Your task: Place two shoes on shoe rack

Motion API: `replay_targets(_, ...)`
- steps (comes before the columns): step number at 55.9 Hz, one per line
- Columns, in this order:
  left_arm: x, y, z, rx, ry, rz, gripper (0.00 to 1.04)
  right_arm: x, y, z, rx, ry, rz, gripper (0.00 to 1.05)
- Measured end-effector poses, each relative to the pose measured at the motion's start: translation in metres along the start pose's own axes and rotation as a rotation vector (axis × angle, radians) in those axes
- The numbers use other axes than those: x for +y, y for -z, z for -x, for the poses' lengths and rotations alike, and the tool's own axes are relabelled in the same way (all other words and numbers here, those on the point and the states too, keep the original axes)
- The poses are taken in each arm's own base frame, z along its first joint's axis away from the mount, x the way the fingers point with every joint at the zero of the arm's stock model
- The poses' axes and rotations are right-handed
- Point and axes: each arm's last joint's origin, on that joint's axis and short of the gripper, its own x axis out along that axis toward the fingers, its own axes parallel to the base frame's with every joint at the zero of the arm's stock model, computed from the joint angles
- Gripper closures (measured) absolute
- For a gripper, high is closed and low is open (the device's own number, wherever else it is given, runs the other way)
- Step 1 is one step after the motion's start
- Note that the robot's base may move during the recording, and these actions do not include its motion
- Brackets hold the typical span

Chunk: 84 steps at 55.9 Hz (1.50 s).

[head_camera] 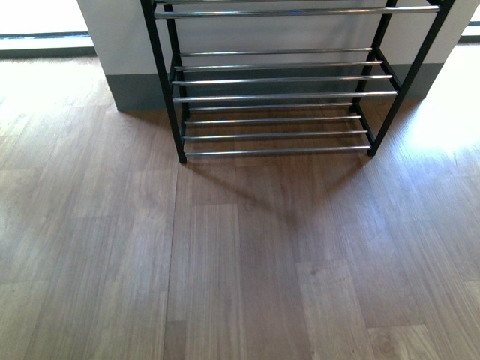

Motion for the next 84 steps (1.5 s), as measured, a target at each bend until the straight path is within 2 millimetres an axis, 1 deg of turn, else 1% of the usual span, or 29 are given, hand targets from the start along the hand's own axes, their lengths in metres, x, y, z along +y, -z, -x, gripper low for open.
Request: replay_targets(84, 0.0003, 0.001, -0.0003, 0.006, -0.002, -0.002, 1.03, 0.0008, 0.0005, 0.0002, 0.003, -0.004, -0.002, 1.03)
